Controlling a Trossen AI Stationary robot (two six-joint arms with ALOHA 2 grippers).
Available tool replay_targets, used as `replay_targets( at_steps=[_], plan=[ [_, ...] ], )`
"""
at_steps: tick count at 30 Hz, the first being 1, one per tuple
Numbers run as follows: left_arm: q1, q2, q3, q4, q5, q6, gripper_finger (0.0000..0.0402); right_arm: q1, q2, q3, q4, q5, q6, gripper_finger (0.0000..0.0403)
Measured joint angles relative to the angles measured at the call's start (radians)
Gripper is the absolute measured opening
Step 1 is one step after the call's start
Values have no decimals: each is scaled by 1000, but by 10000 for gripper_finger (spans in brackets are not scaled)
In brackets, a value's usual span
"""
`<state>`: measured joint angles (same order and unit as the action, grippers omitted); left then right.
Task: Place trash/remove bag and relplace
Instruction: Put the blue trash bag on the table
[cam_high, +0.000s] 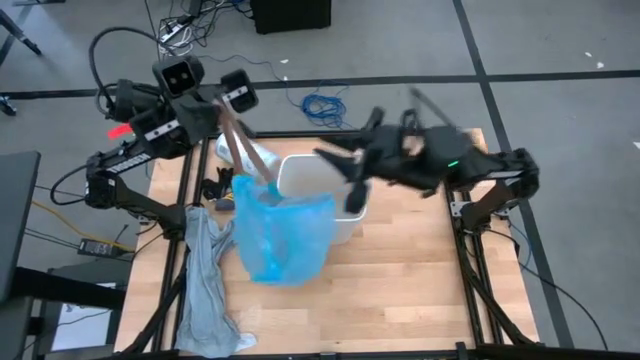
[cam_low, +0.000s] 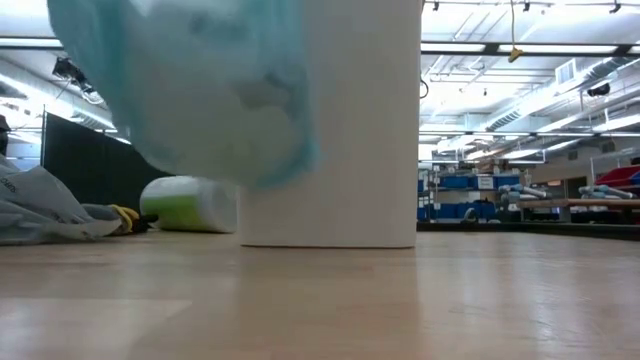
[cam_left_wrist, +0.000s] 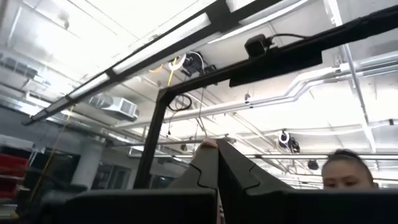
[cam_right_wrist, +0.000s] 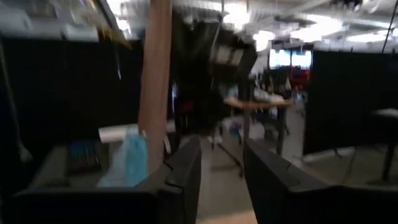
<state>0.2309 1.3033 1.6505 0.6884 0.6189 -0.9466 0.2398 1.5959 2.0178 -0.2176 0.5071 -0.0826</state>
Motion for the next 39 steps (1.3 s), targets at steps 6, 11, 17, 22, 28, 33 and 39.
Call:
replay_targets(
  at_steps=[6,11,17,22,28,33,39],
  plan=[
    [53,8,-1,-3,-58,-4,5,24,-66,3,-137,-34,72,117],
    [110,7,65,5,-56,-79,5,58,-63,3,-415,-39,198,107],
    [110,7,124,-2,-5,-80,5,67,38,1,-429,-81,65,109],
    [110,7,147,-1,21,-143,5,25,105,3,-401,-151,-31,136],
    [110,7,163,-2,67,-158,5,-14,163,4,-272,-308,-108,164],
    [110,8,163,-4,68,-165,5,-28,192,3,-255,-332,-167,165],
    [110,7,163,-4,69,-190,5,-34,202,3,-234,-330,-204,165]
  ],
)
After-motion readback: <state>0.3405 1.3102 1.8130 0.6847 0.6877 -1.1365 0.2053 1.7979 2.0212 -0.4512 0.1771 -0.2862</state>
